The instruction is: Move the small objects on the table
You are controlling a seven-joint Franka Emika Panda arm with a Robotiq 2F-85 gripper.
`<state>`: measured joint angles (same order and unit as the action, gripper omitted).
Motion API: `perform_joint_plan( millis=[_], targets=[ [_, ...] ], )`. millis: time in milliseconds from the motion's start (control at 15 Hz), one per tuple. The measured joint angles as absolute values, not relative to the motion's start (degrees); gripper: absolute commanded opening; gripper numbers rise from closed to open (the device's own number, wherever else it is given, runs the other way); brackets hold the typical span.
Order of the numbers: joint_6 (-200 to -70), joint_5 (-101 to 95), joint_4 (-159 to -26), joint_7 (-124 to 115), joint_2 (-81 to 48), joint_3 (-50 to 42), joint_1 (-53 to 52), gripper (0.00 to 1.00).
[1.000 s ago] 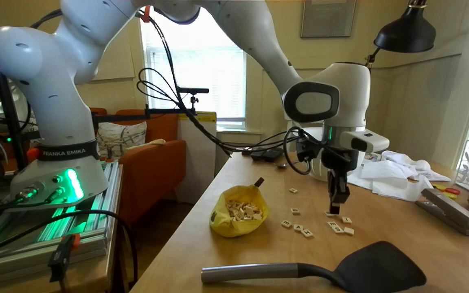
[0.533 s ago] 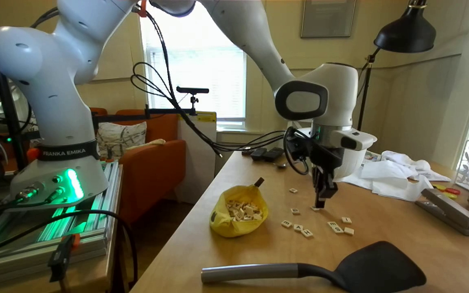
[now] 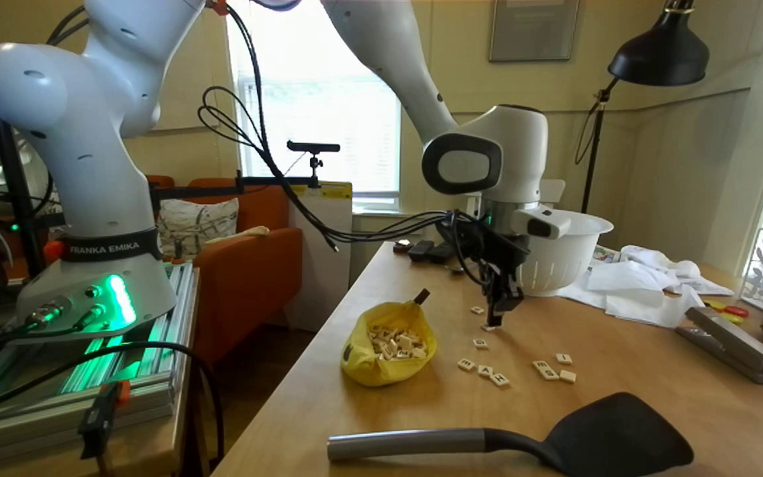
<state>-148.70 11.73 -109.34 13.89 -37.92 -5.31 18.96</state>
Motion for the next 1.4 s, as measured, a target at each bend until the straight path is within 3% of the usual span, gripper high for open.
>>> perform_joint_plan(
  millis=[800, 1400],
  targets=[
    [-152.6, 12.1, -112.4, 14.9, -35.9, -2.7, 20.8, 0.00],
    [-154.0, 14.9, -107.0, 8.4, -35.4, -3.7, 23.3, 0.00]
  ],
)
